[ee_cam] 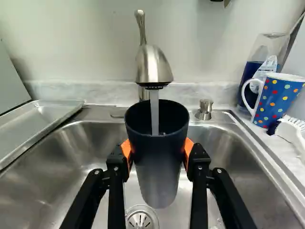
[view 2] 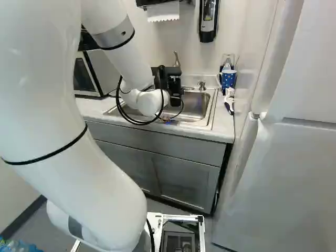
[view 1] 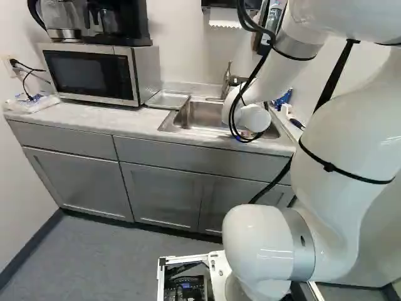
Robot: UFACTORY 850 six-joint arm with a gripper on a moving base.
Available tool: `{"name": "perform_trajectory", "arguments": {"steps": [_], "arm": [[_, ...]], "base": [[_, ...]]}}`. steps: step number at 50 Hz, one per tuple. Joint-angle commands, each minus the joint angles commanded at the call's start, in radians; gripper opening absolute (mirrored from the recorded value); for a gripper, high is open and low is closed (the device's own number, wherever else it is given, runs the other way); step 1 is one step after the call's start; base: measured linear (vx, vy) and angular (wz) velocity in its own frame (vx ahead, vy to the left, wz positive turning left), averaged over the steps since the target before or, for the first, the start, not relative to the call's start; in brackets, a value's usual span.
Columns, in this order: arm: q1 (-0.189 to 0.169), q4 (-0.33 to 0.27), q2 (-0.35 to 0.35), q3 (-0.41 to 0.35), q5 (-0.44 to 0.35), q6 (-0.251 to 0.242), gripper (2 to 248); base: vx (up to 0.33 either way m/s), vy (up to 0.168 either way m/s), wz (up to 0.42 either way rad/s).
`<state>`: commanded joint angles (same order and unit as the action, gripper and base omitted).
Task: Rinse the cup and place it in the tray
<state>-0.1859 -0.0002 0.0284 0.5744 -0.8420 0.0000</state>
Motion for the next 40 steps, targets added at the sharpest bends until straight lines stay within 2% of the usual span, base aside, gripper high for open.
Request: {"name": "perform_trajectory", "arguments": {"steps": [40], "arm": [[0.000,0.000,0.000,0.000,0.000,0.000,123]], "base": [[0.000,0.000,0.000]]}}
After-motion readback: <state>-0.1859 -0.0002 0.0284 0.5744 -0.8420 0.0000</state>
